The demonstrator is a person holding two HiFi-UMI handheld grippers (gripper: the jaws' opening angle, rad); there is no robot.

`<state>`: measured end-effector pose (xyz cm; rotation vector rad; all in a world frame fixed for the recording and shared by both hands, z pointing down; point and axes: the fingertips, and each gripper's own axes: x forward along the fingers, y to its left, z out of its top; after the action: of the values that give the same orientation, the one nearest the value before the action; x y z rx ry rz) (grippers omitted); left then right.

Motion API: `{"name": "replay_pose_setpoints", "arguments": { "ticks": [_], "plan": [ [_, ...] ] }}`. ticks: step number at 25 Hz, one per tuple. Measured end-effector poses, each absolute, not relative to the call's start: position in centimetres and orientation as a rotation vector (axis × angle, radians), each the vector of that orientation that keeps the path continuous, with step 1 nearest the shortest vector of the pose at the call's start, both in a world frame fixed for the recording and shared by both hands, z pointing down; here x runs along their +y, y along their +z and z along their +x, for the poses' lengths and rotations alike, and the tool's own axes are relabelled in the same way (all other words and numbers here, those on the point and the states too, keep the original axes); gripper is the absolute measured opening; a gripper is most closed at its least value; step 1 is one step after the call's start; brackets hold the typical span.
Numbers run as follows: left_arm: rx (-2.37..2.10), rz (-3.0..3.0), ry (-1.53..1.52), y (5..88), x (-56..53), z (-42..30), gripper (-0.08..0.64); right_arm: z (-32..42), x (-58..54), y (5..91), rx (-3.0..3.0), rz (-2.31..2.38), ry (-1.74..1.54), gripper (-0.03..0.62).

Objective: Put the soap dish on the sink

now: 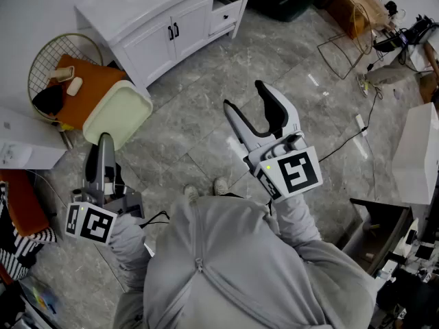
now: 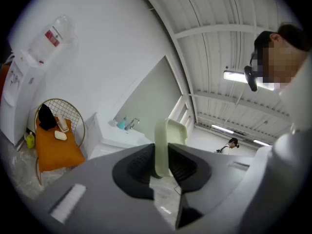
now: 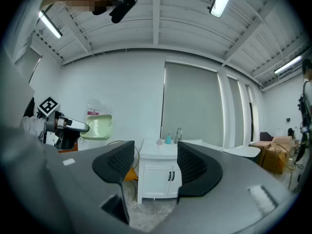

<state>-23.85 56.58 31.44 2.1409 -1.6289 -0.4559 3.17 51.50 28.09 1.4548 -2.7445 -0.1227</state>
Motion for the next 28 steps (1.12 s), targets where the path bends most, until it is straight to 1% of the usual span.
{"name": "replay_pose_setpoints", "arguments": {
  "ticks": [10, 18, 28],
  "plan": [
    [-1.63, 2.143, -0.45, 31.5, 56.6, -24.0, 0.13, 3.0, 51.4, 28.2, -2.747, 1.453, -0.115, 0.279],
    [-1.612, 2.146, -0.444, 32.2, 56.2, -24.1, 0.13, 3.3, 51.2, 27.9, -2.832, 1.492, -0.015, 0.279],
    [-1.539, 2.162, -0.447, 33.0, 54.1, -26.2, 0.13, 1.5, 50.1, 28.3, -2.772, 1.569, 0.026, 0.279]
  ]
}}
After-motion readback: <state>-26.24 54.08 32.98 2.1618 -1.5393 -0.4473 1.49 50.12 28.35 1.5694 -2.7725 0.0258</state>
